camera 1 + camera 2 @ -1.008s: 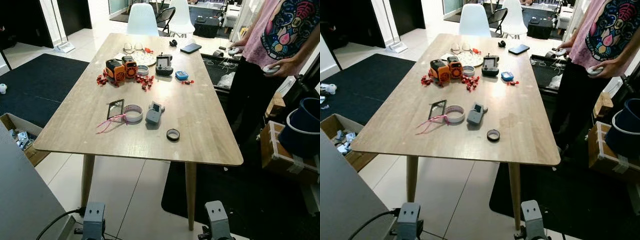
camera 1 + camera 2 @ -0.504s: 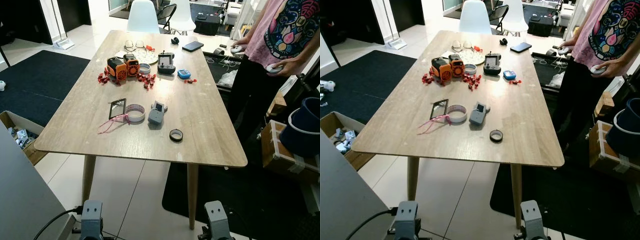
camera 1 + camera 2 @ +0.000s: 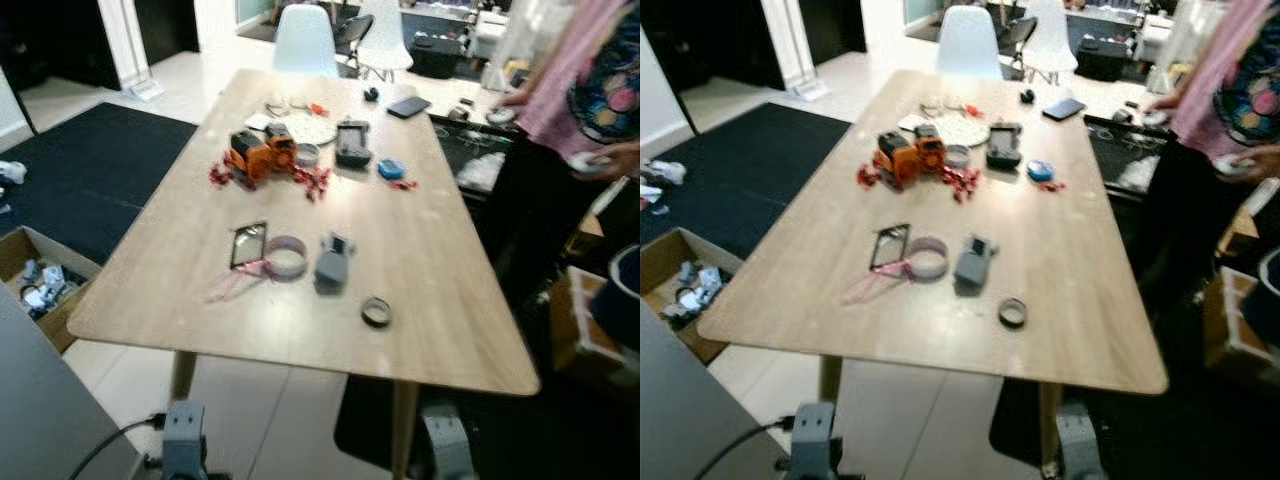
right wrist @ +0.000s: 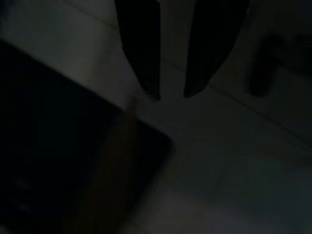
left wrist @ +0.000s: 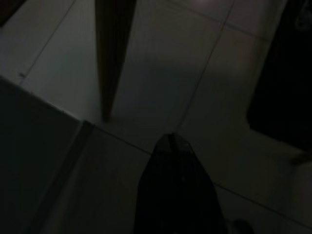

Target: Hang keys on a hook

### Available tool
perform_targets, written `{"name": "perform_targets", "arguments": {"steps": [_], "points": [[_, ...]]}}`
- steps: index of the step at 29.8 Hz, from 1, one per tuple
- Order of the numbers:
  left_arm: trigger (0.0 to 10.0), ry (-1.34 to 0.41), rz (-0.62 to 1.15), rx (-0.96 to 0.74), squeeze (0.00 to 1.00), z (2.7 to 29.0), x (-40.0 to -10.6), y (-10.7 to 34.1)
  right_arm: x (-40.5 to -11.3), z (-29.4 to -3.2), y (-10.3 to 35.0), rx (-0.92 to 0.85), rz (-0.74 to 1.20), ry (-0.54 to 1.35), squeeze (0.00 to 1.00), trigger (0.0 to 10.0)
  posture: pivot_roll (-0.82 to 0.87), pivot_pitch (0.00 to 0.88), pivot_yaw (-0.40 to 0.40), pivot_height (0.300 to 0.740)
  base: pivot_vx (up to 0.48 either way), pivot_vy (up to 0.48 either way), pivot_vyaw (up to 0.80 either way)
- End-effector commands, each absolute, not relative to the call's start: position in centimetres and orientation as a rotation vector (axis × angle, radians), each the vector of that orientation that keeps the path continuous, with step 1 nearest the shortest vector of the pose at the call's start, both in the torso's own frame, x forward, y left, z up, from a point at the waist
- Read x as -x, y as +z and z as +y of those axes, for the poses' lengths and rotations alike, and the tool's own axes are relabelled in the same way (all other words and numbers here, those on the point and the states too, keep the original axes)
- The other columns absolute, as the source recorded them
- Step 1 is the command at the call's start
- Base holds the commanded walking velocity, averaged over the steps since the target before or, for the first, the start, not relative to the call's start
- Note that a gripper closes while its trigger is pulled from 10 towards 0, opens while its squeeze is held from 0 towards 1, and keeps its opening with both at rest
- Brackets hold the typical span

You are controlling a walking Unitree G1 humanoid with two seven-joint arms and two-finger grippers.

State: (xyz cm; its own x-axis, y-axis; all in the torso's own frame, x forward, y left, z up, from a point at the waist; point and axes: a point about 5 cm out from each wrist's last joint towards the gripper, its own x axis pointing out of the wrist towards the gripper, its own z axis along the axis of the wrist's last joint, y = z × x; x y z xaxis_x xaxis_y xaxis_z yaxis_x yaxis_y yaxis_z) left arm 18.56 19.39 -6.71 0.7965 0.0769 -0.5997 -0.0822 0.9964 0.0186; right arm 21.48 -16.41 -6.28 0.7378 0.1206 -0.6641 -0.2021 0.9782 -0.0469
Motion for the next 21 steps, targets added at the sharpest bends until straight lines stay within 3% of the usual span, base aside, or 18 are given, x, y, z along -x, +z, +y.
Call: {"name": "perform_targets", "arguments": {"steps": [1, 21], "points": [[10.0, 0.066, 0.646, 0.005, 0.00, 18.91, -18.65, -6.77, -19.50, -18.18, -7.32, 0.131, 0.792, 0.135, 0.00, 10.0, 0.05, 0.052, -0.060, 0.740, 0.000, 0.000, 0.00], [10.0, 0.048, 0.632, -0.014, 0.00, 19.48, -18.06, -6.78, -19.34, -17.98, -7.46, 0.127, 0.804, 0.139, 0.00, 10.0, 0.05, 0.062, -0.059, 0.740, 0.000, 0.000, 0.00]]}}
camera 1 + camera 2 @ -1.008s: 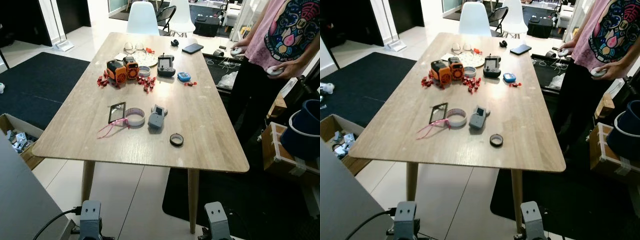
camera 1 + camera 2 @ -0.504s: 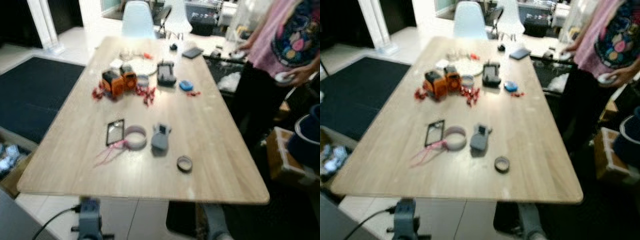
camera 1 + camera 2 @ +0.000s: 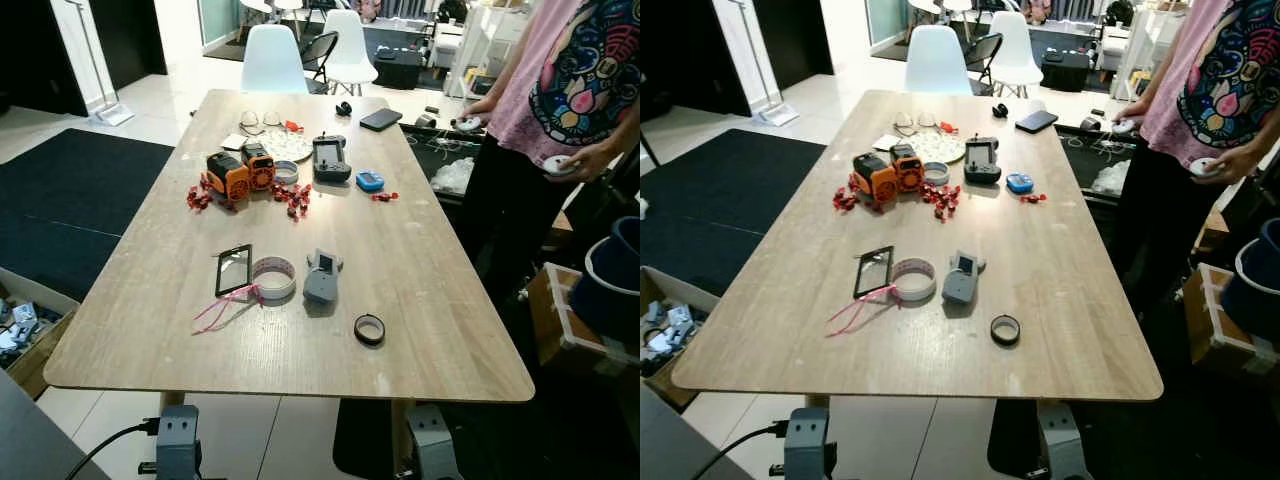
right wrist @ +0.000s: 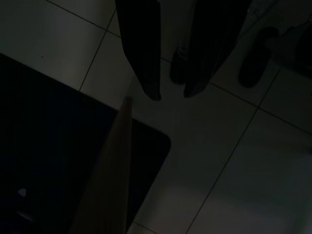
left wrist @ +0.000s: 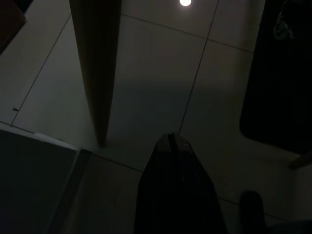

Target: Hang keys on a hook

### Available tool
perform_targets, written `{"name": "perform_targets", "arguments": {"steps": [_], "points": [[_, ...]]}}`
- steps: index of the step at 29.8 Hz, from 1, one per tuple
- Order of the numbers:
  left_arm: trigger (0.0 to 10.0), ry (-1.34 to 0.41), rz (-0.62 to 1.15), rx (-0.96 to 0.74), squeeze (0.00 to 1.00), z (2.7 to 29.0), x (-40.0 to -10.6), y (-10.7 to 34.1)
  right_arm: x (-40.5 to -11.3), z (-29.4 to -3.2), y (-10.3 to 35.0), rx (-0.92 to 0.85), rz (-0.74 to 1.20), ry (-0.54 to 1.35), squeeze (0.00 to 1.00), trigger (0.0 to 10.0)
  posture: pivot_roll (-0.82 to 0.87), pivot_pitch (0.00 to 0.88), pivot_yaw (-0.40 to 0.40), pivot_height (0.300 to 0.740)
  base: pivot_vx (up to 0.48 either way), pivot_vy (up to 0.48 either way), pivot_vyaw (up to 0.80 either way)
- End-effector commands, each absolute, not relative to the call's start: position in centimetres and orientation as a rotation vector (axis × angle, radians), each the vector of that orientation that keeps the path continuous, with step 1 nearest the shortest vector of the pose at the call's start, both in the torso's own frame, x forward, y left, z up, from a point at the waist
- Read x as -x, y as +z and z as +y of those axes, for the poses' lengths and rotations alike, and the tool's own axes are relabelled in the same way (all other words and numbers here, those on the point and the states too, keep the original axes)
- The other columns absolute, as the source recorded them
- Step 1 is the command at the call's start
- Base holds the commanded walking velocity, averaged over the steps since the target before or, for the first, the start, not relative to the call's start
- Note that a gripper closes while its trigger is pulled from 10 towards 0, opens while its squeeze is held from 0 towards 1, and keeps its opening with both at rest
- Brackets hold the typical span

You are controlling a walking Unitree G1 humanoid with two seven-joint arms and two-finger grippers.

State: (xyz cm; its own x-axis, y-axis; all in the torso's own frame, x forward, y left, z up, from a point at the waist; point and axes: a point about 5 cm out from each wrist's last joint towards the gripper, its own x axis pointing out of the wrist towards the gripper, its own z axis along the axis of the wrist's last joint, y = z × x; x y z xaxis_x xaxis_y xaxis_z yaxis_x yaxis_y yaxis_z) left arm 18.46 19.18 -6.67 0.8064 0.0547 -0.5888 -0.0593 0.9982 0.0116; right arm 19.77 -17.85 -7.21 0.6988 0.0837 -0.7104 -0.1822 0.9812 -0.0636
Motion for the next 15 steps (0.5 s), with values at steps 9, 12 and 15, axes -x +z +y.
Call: {"name": "perform_targets", "arguments": {"steps": [9, 12, 15], "points": [[10.0, -0.045, 0.569, -0.067, 0.00, 19.8, -16.6, -6.6, -17.7, -18.8, -8.4, 0.184, 0.904, 0.130, 0.00, 10.0, 0.06, 0.065, -0.057, 0.740, 0.000, 0.000, 0.00], [10.0, -0.063, 0.556, -0.070, 0.00, 20.0, -16.2, -6.5, -17.2, -19.3, -8.5, 0.197, 0.918, 0.120, 0.00, 10.0, 0.06, 0.068, -0.057, 0.740, 0.000, 0.000, 0.00], [10.0, -0.083, 0.576, -0.099, 0.00, 20.6, -15.3, -6.8, -15.9, -20.8, -8.9, 0.229, 0.975, 0.085, 0.00, 10.0, 0.06, 0.070, -0.056, 0.740, 0.000, 0.000, 0.00]]}}
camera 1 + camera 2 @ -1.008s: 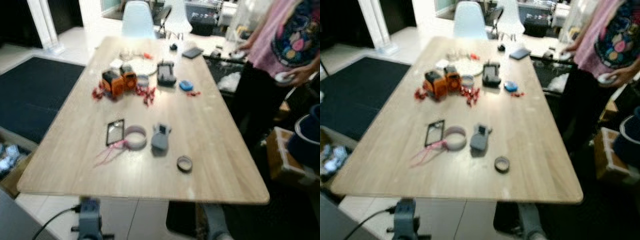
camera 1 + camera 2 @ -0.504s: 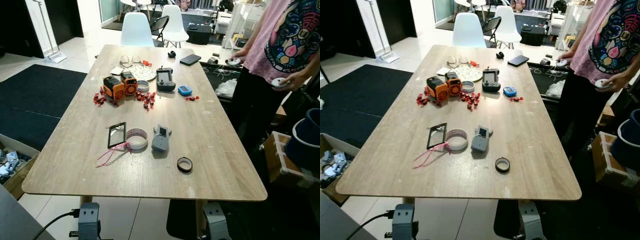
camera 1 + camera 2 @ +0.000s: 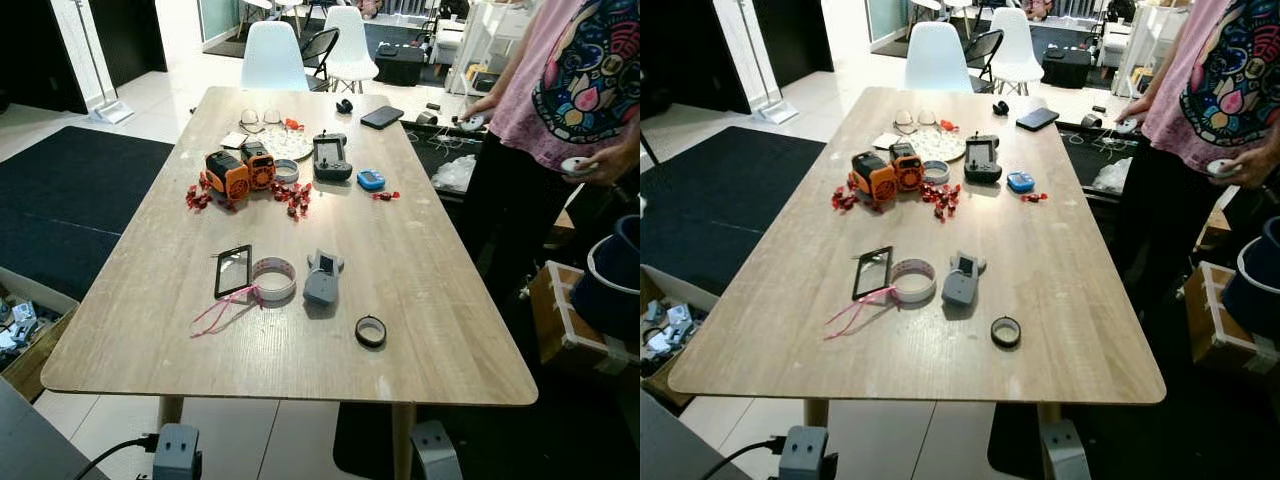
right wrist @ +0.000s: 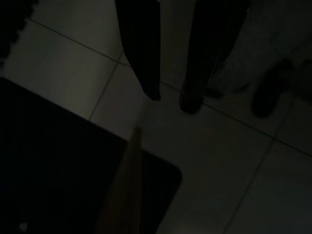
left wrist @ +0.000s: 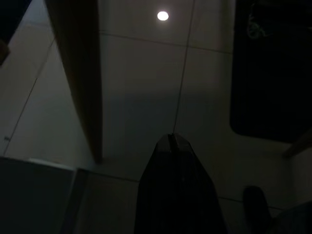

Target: Hang keys on a hook

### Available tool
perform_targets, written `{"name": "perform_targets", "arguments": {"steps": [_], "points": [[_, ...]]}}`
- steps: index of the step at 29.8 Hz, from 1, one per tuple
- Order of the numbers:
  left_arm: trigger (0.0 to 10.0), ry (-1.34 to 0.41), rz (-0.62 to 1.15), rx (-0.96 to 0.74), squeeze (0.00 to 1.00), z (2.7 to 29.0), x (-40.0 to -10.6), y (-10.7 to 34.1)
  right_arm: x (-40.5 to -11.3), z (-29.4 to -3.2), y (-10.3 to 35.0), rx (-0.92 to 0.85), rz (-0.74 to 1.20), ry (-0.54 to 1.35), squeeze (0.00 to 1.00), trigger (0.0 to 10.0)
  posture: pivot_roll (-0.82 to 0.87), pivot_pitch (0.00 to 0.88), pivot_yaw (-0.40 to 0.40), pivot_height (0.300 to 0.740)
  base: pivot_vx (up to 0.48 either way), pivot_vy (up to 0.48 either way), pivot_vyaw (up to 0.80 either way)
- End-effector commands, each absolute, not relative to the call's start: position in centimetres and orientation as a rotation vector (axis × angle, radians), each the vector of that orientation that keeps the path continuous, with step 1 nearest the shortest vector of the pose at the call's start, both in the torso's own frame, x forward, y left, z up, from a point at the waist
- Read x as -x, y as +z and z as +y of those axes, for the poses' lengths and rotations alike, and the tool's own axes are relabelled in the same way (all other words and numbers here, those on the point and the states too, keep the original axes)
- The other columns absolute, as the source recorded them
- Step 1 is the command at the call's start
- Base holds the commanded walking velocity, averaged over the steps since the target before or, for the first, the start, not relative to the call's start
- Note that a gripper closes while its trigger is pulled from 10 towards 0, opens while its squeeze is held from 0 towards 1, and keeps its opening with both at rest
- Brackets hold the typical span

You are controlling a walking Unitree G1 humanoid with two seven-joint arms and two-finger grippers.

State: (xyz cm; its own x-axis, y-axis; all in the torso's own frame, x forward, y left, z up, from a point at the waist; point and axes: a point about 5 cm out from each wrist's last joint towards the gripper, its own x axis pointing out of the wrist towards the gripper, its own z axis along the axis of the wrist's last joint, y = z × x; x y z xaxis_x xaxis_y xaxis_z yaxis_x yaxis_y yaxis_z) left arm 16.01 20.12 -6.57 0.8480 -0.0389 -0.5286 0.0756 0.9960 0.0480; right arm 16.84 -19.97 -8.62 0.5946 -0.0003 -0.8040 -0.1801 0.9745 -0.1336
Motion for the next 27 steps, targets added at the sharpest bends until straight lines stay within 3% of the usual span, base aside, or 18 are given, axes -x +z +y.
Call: {"name": "perform_targets", "arguments": {"steps": [1, 12, 17, 22, 27], "points": [[10.0, -0.093, 0.596, -0.117, 0.00, 20.9, -14.7, -7.0, -14.8, -21.9, -9.2, 0.249, 1.019, 0.055, 0.00, 10.0, 0.06, 0.070, -0.056, 0.740, 0.000, 0.000, 0.00], [10.0, -0.111, 0.577, -0.082, 0.00, 20.9, -14.5, -6.9, -11.4, -26.9, -9.1, 0.283, 1.111, -0.119, 0.00, 10.0, 0.04, 0.070, -0.050, 0.740, 0.000, 0.000, 0.00], [10.0, -0.157, 0.571, -0.074, 0.00, 20.6, -14.8, -6.9, -11.8, -27.8, -8.6, 0.249, 1.054, -0.192, 0.00, 10.0, 0.05, 0.071, -0.052, 0.740, 0.000, 0.000, 0.00], [10.0, -0.160, 0.554, -0.082, 0.00, 20.9, -14.5, -6.8, -12.3, -30.3, -7.3, 0.242, 0.990, -0.341, 0.00, 10.0, 0.05, 0.071, -0.053, 0.740, 0.000, 0.000, 0.00], [10.0, -0.135, 0.521, -0.114, 0.00, 23.1, -13.3, -6.2, -12.2, -33.2, -5.8, 0.271, 0.925, -0.461, 0.00, 10.0, 0.05, 0.073, -0.056, 0.740, 0.000, 0.000, 0.00]]}}
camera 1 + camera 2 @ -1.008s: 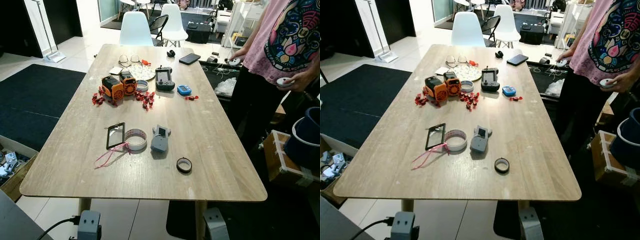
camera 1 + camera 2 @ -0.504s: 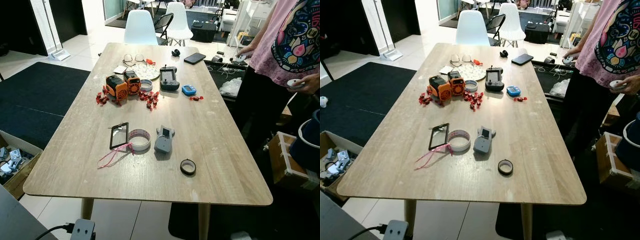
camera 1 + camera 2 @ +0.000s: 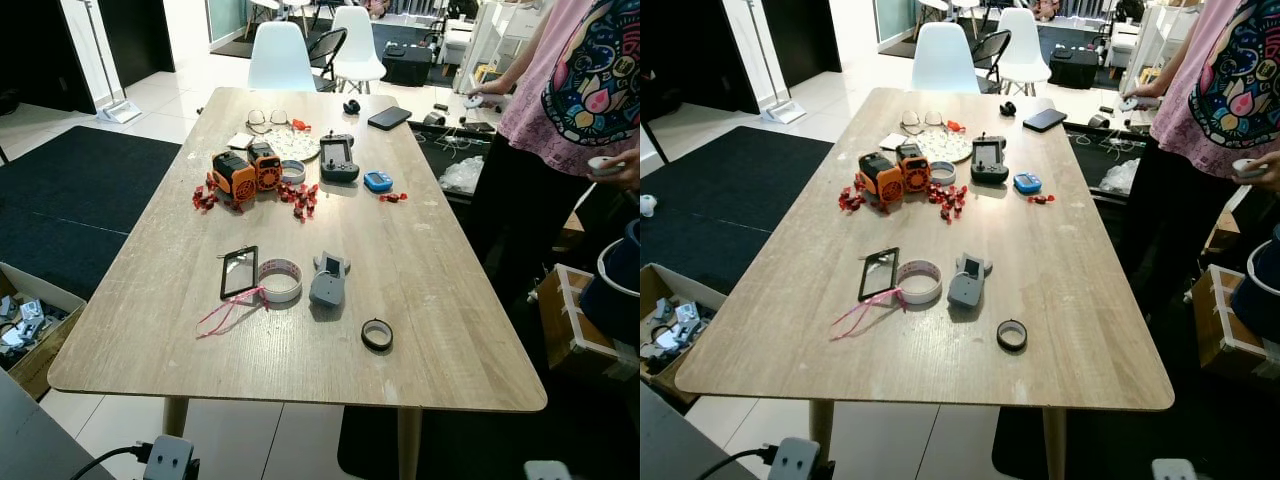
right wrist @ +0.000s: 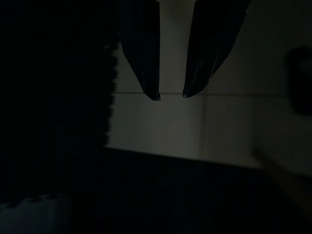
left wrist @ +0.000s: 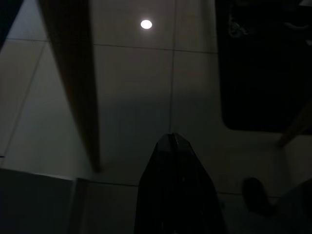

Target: Hang keys on a hook

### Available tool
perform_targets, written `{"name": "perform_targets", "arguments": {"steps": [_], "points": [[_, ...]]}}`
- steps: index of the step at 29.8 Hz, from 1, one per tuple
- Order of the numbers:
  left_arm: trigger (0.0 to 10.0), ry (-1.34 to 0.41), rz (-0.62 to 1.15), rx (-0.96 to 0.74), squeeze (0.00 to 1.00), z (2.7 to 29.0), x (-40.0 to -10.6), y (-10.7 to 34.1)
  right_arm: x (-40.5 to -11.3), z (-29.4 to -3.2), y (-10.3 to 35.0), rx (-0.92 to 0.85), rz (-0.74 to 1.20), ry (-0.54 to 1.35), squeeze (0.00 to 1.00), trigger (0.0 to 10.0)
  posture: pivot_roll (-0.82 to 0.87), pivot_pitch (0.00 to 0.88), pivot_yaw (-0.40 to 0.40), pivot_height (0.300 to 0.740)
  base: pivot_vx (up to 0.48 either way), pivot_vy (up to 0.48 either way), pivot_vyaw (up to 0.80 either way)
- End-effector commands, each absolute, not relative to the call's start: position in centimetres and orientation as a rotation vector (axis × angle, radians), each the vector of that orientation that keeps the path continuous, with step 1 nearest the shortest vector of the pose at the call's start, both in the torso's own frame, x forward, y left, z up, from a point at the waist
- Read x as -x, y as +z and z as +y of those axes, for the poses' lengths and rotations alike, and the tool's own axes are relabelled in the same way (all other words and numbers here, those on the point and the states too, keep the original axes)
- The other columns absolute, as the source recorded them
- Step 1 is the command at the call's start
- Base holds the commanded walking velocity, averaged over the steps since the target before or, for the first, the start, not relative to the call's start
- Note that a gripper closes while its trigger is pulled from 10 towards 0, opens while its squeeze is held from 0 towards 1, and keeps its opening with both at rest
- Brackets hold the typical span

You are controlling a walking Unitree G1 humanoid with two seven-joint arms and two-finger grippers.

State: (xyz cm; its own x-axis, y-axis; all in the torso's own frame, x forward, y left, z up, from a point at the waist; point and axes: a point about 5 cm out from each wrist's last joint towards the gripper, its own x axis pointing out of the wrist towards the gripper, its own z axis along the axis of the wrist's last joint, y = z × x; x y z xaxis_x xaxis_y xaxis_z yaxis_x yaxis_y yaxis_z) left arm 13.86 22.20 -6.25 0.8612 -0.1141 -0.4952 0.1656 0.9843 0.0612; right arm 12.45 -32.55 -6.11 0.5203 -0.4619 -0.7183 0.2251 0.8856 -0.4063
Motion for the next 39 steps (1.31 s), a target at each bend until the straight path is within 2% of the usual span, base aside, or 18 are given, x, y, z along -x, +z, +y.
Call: {"name": "perform_targets", "arguments": {"steps": [1, 3, 8, 13, 17, 20, 23, 24, 29, 33, 36, 39], "points": [[10.0, -0.131, 0.521, -0.122, 0.00, 23.5, -13.0, -6.2, -12.1, -33.7, -5.6, 0.275, 0.916, -0.481, 0.00, 10.0, 0.05, 0.073, -0.056, 0.740, 0.000, 0.000, 0.00], [10.0, -0.136, 0.515, -0.161, 0.00, 24.9, -12.0, -5.8, -12.2, -35.6, -4.2, 0.282, 0.839, -0.565, 0.00, 10.0, 0.04, 0.075, -0.052, 0.740, 0.000, 0.000, 0.00], [10.0, -0.109, 0.489, -0.200, 0.00, 27.0, -11.0, -5.0, -12.9, -38.1, -1.8, 0.281, 0.710, -0.666, 0.00, 10.0, 0.04, 0.077, -0.052, 0.740, 0.000, 0.000, 0.00], [10.0, -0.134, 0.526, -0.239, 0.00, 27.7, -10.4, -5.0, -13.7, -38.1, -1.6, 0.289, 0.711, -0.631, 0.00, 10.0, 0.05, 0.077, -0.056, 0.740, 0.000, 0.000, 0.00], [10.0, -0.153, 0.535, -0.216, 0.00, 26.9, -10.7, -5.3, -14.6, -34.1, -4.3, 0.265, 0.857, -0.419, 0.00, 10.0, 0.05, 0.072, -0.054, 0.740, 0.000, 0.000, 0.00], [10.0, -0.170, 0.526, -0.212, 0.00, 26.3, -11.1, -5.5, -15.2, -32.8, -4.8, 0.254, 0.852, -0.366, 0.00, 10.0, 0.05, 0.069, -0.054, 0.740, 0.000, 0.000, 0.00], [10.0, -0.198, 0.489, -0.198, 0.00, 25.1, -12.0, -5.4, -16.2, -30.1, -5.7, 0.222, 0.853, -0.267, 0.00, 10.0, 0.05, 0.066, -0.052, 0.740, 0.000, 0.000, 0.00], [10.0, -0.198, 0.489, -0.198, 0.00, 25.1, -12.0, -5.4, -16.2, -30.1, -5.7, 0.222, 0.853, -0.267, 0.00, 10.0, 0.05, 0.066, -0.052, 0.740, 0.000, 0.000, 0.00], [10.0, -0.231, 0.381, -0.193, 0.00, 24.8, -13.3, -4.3, -16.5, -26.4, -7.1, 0.219, 0.904, -0.092, 0.00, 10.0, 0.05, 0.062, -0.059, 0.740, 0.000, 0.000, 0.00], [10.0, -0.281, 0.333, -0.217, 0.00, 25.0, -13.6, -3.6, -16.5, -25.7, -7.4, 0.233, 0.919, -0.051, 0.00, 10.0, 0.05, 0.060, -0.061, 0.740, 0.000, 0.000, 0.00], [10.0, -0.429, 0.266, -0.214, 0.00, 25.4, -13.2, -2.3, -16.3, -25.5, -7.5, 0.235, 0.929, -0.045, 0.00, 10.0, 0.05, 0.059, -0.061, 0.740, 0.000, 0.000, 0.00], [10.0, -0.497, 0.234, -0.211, 0.00, 26.1, -12.7, -1.1, -16.2, -25.7, -7.5, 0.238, 0.929, -0.042, 0.00, 10.0, 0.05, 0.059, -0.057, 0.740, 0.000, 0.000, 0.00]]}}
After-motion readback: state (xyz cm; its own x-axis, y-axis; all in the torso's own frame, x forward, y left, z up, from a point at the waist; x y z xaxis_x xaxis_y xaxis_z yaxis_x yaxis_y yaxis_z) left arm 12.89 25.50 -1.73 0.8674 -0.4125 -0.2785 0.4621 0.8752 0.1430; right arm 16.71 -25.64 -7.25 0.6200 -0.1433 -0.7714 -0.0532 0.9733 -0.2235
